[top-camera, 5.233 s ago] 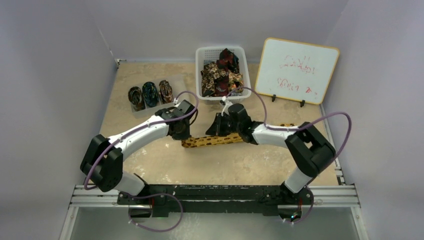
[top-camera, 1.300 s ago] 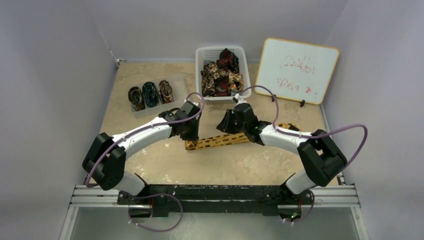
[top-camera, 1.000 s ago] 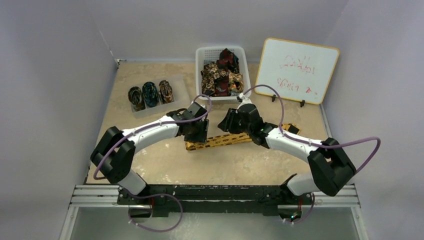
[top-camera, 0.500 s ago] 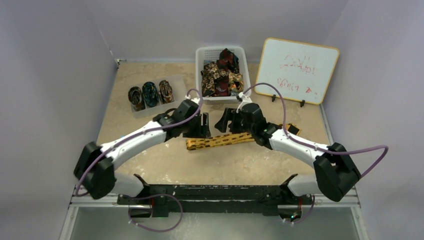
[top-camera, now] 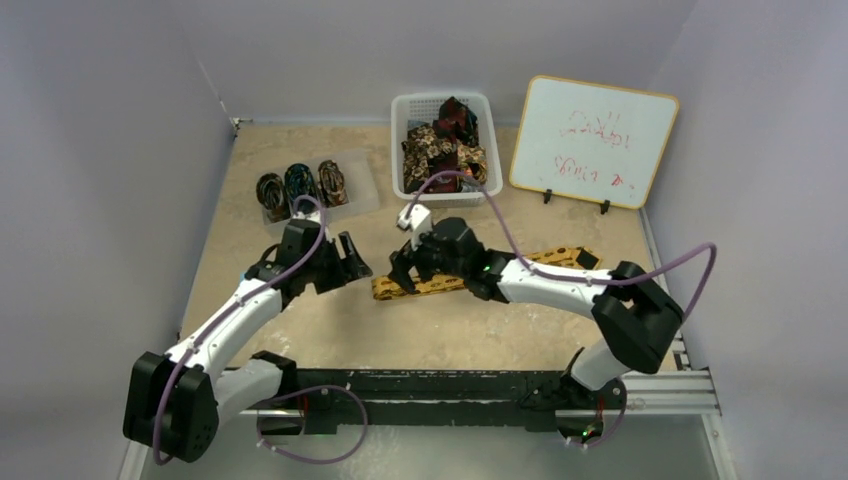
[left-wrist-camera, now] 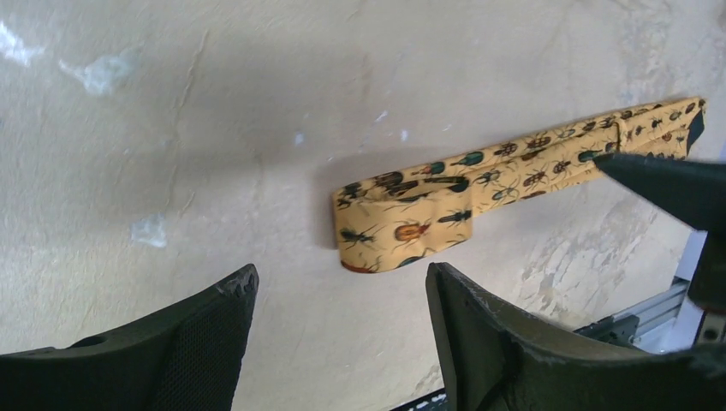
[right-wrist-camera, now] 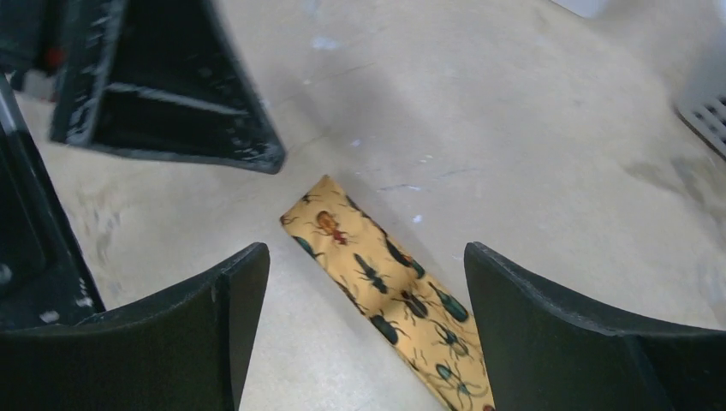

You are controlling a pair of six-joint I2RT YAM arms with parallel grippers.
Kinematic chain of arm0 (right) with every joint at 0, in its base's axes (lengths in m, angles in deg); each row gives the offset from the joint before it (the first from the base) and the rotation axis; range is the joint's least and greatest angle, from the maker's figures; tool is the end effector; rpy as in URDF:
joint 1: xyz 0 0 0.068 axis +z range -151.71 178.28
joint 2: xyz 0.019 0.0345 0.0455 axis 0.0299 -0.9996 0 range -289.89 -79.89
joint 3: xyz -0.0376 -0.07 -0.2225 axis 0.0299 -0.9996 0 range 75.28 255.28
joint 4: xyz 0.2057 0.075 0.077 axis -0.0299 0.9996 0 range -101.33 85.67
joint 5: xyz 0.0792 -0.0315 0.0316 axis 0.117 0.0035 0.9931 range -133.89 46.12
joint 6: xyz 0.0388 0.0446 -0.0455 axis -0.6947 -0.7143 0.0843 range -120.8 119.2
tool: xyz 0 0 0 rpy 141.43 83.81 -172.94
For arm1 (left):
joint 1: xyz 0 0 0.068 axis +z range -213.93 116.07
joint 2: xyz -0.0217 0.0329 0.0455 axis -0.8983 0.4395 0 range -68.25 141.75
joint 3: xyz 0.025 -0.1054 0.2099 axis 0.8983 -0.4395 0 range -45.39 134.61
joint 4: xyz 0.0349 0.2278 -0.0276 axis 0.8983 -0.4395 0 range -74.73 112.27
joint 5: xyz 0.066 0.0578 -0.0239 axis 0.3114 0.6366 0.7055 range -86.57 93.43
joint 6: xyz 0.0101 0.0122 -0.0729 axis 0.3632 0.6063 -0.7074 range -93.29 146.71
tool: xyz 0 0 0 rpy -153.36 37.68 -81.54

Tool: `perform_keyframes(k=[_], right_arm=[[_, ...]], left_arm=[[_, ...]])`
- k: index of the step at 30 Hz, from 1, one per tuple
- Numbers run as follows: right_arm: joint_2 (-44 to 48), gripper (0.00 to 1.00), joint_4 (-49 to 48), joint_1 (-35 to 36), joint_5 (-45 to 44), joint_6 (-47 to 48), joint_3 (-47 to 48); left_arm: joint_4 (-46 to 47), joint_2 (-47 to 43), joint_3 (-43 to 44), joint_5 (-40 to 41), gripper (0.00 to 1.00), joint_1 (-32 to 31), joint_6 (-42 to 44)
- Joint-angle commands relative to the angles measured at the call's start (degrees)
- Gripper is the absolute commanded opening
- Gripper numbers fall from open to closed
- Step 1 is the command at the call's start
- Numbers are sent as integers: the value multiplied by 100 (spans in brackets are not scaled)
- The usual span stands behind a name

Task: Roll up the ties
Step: Roll the tie at the center of the board.

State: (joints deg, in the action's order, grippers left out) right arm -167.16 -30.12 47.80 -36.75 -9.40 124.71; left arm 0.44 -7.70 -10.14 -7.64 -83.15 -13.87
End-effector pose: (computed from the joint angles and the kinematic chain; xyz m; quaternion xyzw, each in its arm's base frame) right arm 0.2170 0.2662 0.2114 -0.3179 0.7489 0.3256 0.4817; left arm 0.2035 -0.0836 0.1740 -0.1371 0.9170 -0.2591 0.2706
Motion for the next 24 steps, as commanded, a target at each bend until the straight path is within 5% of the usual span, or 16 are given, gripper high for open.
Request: perform_keyframes(k=[1, 4, 14, 24], right_arm=[[-231, 90, 90, 337, -234, 1712, 441], [-235, 98, 68, 352, 621, 2251, 368], [-1183, 99, 1582, 370, 1752, 3614, 1181], [-1853, 99, 2048, 367, 777, 4152, 1524]], left_arm=[[418, -204, -248, -623, 70, 391, -73], [441, -282, -415, -794, 70, 680, -13], [407, -421, -716, -1061, 69, 1207, 36], [412, -444, -785, -1125, 67, 1254, 6]])
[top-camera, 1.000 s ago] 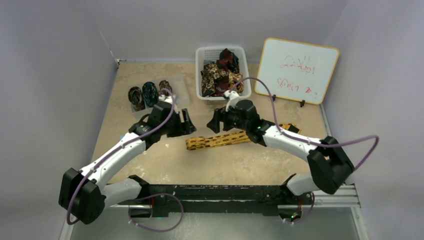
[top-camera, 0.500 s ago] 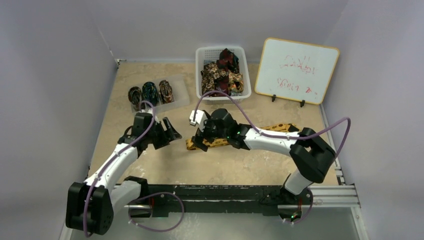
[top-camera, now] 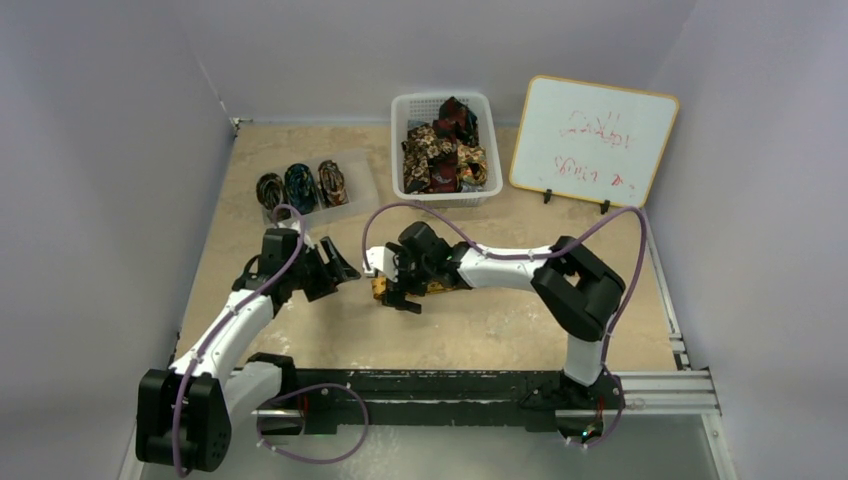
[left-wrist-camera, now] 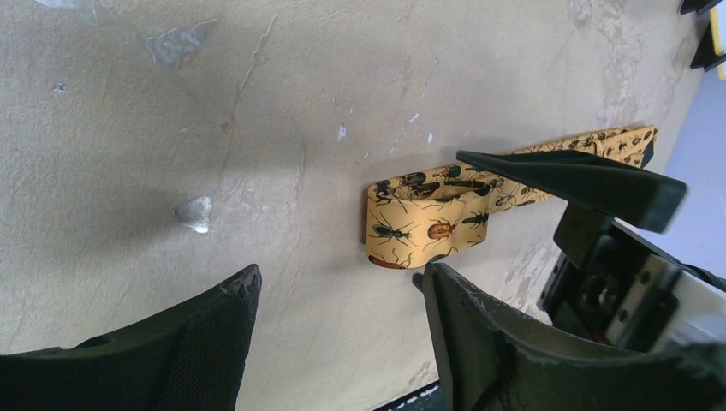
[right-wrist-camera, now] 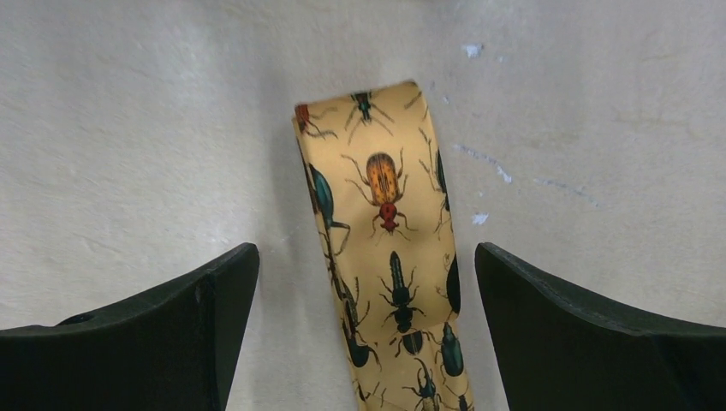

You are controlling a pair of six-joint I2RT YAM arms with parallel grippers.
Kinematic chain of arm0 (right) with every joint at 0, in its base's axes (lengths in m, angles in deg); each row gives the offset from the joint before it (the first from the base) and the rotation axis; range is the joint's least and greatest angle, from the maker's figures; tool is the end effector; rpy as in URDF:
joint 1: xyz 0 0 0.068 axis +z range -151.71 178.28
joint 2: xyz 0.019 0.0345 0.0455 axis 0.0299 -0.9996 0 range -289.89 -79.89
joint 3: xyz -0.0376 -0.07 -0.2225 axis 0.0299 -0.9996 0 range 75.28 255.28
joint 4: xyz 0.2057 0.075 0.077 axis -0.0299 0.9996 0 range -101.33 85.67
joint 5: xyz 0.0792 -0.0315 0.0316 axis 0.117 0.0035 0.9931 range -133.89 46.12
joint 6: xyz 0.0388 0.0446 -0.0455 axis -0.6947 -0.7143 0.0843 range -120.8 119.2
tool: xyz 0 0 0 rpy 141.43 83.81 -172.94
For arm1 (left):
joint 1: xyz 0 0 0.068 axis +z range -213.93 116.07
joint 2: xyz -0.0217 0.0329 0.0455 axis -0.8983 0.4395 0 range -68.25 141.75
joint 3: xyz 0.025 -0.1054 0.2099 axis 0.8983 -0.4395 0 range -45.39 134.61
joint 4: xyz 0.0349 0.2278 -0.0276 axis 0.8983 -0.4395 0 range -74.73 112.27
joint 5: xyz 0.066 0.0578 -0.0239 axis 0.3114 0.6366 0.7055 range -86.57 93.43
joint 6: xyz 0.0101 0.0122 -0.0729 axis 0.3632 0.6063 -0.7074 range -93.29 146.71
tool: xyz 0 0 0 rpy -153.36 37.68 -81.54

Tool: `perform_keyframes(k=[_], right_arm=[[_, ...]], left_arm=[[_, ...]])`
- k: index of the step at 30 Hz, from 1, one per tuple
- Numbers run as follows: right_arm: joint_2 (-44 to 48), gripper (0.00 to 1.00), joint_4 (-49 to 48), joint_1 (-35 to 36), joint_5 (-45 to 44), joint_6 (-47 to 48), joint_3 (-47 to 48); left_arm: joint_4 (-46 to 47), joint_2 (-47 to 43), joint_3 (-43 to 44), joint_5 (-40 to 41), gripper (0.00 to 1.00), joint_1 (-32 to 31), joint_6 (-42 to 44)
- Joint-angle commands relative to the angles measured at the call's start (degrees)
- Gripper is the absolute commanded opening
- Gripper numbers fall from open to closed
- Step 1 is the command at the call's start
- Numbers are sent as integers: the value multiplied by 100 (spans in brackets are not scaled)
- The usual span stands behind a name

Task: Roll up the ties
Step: Roll the tie at the center of the board.

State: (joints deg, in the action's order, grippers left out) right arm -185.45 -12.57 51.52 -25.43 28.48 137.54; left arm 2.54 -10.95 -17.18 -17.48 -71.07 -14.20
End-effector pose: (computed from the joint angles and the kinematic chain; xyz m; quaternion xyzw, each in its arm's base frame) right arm 0.2093 0.3133 0.1392 -0.6437 0.6351 0.2265 0.3619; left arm 0.1966 -0.0471 0.1526 -0.2063 0.8994 -0.2959 0.2468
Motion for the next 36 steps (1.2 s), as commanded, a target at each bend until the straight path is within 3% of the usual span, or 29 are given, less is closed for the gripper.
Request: perform_keyframes(k=[1, 8, 16, 20, 36], right_arm=[[-47, 99, 280, 1, -425, 394, 221], [-493, 93, 633, -5, -88, 469, 482], [-736, 61, 706, -6, 448, 348, 569], [-794, 52, 635, 14, 576, 278, 551], [-887, 49, 220, 126, 763, 68, 750]], left_arm=[[206, -126, -91, -136, 67, 46, 39], [269, -101, -155, -133, 67, 52, 29], [333, -56, -225, -93, 66, 63, 12], [401, 17, -278, -119, 66, 87, 12], [417, -41, -319, -151, 65, 131, -75]])
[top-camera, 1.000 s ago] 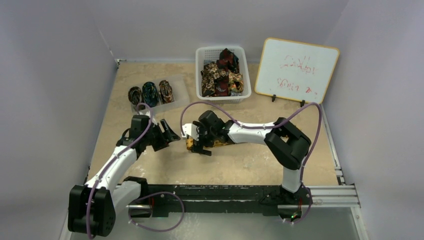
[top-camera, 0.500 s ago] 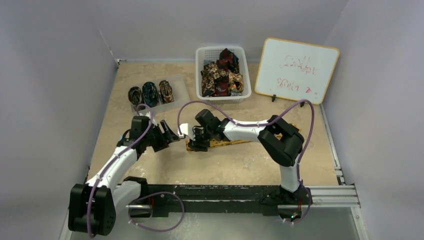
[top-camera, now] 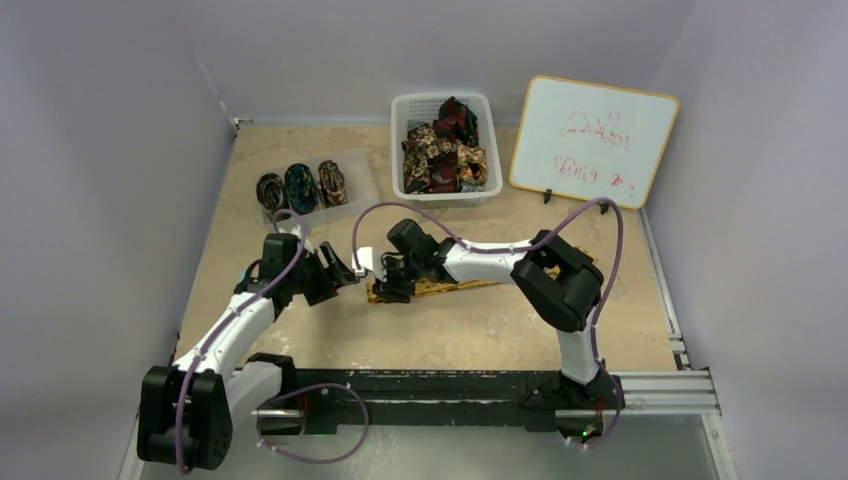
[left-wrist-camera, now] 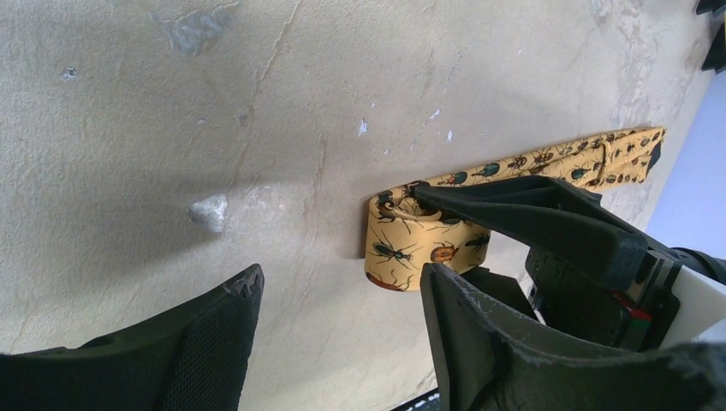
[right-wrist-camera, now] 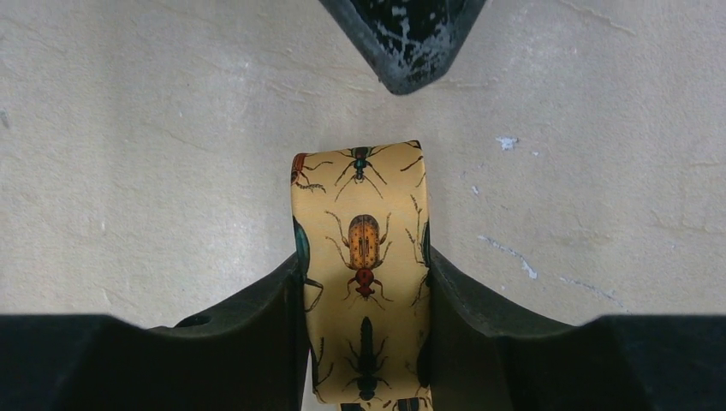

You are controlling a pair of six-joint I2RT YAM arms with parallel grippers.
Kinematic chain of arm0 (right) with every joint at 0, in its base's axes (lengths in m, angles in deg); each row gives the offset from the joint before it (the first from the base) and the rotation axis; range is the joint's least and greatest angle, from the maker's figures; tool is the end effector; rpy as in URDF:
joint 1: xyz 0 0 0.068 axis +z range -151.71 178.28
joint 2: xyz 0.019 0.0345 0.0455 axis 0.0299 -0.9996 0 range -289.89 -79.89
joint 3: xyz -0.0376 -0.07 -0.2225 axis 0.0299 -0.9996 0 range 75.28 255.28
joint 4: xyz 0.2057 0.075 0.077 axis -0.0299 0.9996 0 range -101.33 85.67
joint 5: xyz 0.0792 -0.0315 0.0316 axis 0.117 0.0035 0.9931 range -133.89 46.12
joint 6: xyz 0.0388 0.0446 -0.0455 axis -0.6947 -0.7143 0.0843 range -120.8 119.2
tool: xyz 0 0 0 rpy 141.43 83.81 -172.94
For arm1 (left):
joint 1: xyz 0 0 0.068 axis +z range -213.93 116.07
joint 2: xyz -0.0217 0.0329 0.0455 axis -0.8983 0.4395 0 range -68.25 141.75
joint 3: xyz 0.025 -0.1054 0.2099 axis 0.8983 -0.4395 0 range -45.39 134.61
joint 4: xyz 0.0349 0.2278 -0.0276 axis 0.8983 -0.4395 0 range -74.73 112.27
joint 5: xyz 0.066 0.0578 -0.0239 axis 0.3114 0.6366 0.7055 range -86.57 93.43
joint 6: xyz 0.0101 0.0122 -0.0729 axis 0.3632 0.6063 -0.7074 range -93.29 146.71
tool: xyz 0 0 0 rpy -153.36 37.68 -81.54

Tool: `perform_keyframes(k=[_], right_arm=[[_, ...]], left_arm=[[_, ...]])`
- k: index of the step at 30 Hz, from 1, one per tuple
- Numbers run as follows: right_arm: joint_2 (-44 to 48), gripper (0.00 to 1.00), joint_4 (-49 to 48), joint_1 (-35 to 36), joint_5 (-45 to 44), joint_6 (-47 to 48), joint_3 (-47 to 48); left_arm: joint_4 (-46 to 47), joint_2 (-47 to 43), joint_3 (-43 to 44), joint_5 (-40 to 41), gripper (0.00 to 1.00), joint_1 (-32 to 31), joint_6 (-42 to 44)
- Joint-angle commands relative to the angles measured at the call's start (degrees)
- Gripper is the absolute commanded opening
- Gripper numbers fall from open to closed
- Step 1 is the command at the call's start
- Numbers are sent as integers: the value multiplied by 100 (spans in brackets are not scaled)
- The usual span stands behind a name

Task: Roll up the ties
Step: Roll the tie at the center of the board.

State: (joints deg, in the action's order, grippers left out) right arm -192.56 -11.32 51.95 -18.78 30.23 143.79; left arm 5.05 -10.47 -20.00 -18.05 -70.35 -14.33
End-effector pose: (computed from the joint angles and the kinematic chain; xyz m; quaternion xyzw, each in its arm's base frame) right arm 0.2131 0.3346 0.1254 -0.6682 0.6075 0.2709 0.3334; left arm 0.1939 -0.0448 0.1403 -0.2129 0.8995 -0.2965 0.2402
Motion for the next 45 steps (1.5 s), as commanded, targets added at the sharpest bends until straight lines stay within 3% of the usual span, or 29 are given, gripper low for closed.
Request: perform_keyframes(k=[1, 7, 10, 12, 16, 18, 21, 24, 26, 30, 32, 45], right_arm=[[-173, 50, 119, 90, 57, -121, 160], [376, 77, 126, 96, -241, -182, 202], [882, 84, 14, 91, -453, -344, 105], [1333, 93, -308, 94, -605, -592, -134], [2457, 99, -1348, 88, -1528, -1425, -1039], [3040, 99, -2340, 84, -2484, -2424, -1637], [3703, 99, -2727, -32, -3473, -4173, -2265], [3834, 99, -1935, -339, -3824, -6159, -2431], [3668, 99, -1260, -685, -3376, -7038, -2403], [3663, 99, -2588, -786, -2213, -7588, -3184], [3556, 93, -3257, -781, -1762, -7895, -3434], [1922, 54, -3221, -775, -1185, -8184, -2504]], left_arm=[[155, -119, -41, -94, 65, 61, -74], [84, -264, -64, -66, 65, 78, -119], [92, -335, -77, -73, 65, 79, -169], [95, -373, -78, -92, 65, 79, -193], [4, -454, -38, -30, 65, 79, -146], [0, -491, -29, -6, 65, 88, -133], [28, -510, -14, -39, 65, 88, -141], [32, -552, -5, -57, 66, 88, -158], [27, -589, -18, -75, 65, 88, -151], [278, -590, -112, -396, 66, 88, -26], [440, -540, -199, -549, 66, 88, 33], [1120, -105, -552, -1055, 65, 88, 30]])
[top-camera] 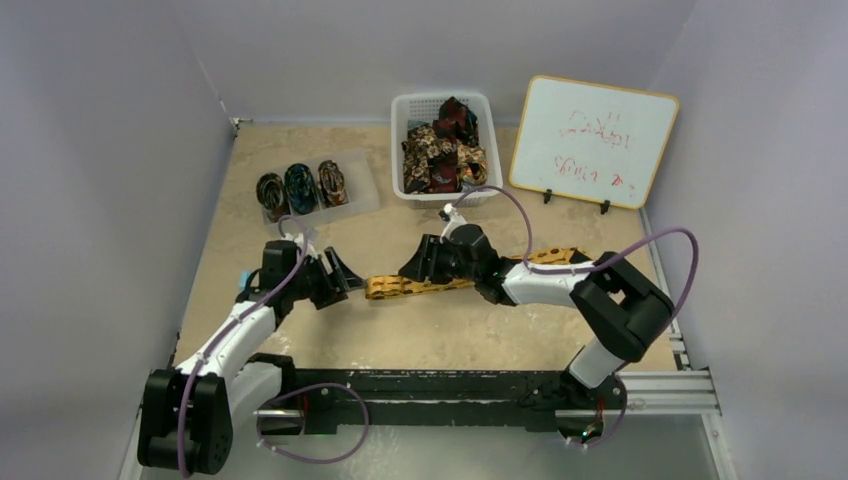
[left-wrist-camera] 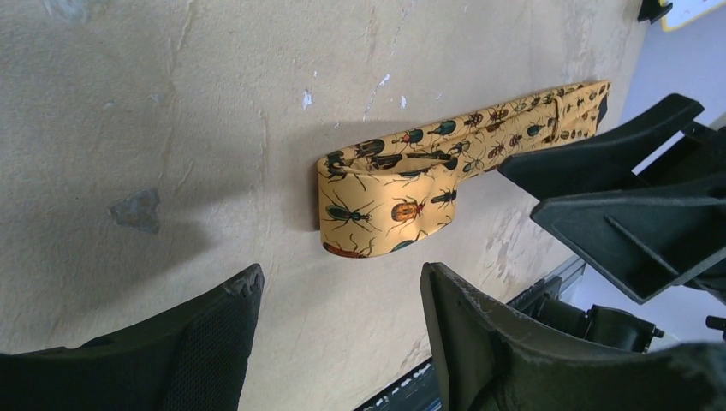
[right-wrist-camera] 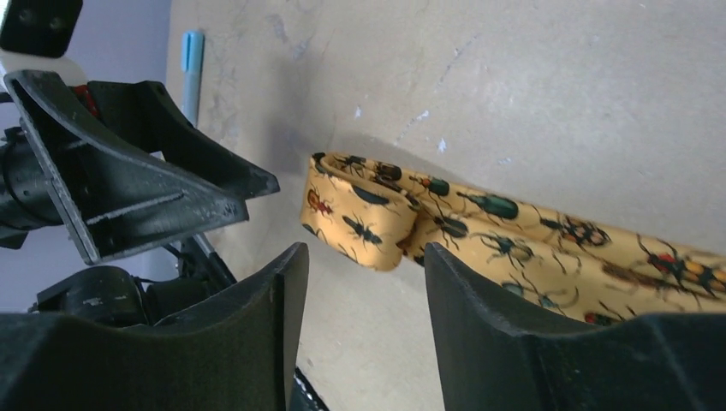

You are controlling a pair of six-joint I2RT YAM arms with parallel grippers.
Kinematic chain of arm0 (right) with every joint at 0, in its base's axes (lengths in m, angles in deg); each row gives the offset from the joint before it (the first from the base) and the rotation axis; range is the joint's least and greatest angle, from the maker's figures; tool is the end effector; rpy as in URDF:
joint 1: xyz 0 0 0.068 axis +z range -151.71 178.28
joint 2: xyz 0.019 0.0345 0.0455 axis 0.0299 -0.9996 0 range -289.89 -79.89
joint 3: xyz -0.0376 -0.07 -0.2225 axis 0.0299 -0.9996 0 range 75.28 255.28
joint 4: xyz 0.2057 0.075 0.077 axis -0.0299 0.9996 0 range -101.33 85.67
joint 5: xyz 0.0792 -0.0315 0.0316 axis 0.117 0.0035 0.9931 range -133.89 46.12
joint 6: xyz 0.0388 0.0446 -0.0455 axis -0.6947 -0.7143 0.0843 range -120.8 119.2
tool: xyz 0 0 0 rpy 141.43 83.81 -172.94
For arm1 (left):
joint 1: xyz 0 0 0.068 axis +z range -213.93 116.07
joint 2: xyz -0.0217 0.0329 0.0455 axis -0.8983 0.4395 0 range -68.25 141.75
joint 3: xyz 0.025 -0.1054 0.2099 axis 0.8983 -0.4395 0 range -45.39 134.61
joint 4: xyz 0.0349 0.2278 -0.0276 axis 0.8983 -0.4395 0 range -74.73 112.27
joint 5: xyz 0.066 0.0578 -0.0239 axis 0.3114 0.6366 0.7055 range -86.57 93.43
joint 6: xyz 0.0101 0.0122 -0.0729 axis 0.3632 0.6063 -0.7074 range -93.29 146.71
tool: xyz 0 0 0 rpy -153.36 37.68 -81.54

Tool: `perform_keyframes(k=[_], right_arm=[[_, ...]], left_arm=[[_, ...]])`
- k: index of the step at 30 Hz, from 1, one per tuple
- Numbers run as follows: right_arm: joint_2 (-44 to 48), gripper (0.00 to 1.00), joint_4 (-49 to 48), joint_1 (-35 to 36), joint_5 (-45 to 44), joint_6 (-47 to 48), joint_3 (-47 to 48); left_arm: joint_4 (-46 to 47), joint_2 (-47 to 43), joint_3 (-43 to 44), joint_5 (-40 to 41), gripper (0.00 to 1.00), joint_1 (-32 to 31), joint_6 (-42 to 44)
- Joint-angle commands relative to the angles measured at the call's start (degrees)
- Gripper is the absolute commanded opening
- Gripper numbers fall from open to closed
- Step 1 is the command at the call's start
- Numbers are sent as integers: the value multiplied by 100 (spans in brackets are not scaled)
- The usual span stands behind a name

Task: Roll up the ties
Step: Roll the tie at the center of the board.

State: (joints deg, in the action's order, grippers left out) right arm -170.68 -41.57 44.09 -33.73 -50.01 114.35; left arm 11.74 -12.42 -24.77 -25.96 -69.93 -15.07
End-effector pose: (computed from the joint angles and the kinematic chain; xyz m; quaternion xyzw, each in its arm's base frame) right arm 0.2212 0.2434 0.1596 -0.0253 0.8244 0.4629 0.3249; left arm 0.1876 -0.0505 0.1343 -0.1843 0.8821 -0.3624 0.2381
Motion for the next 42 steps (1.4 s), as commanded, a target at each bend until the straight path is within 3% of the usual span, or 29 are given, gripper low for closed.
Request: perform_keyframes(k=[1, 5, 27, 42], right_arm=[[-316, 54, -178, 20, 295, -157, 491], [-490, 52, -133, 25, 219, -166, 559], [-1257, 21, 49, 25, 705, 65, 850], [-1580, 15, 28, 0, 863, 232, 901]], left_arm=[[467, 129, -81, -281, 66, 46, 116], [525, 199, -88, -281, 65, 46, 102], [1658, 793, -419, -726, 64, 46, -204], [2466, 1461, -579, -970, 63, 39, -448]])
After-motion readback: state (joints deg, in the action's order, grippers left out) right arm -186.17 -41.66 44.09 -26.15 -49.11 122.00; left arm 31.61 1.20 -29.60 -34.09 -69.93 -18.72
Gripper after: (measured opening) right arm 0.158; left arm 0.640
